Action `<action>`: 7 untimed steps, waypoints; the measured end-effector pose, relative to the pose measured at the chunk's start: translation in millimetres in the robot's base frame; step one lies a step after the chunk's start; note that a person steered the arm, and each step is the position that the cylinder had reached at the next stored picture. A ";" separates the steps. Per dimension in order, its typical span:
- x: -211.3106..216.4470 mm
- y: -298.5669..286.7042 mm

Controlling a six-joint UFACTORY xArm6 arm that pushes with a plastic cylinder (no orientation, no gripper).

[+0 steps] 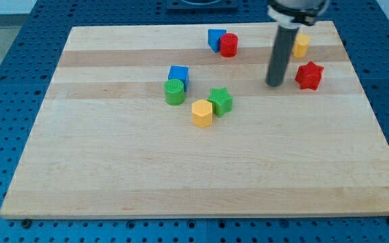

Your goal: Place your hand at the top of the blue triangle

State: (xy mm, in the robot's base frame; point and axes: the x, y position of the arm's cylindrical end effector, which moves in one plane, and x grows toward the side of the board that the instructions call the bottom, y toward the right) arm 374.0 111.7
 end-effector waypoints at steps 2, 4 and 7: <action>3.2 -45.5; -20.0 -89.9; -57.4 -132.6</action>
State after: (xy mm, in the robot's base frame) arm 316.7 -20.9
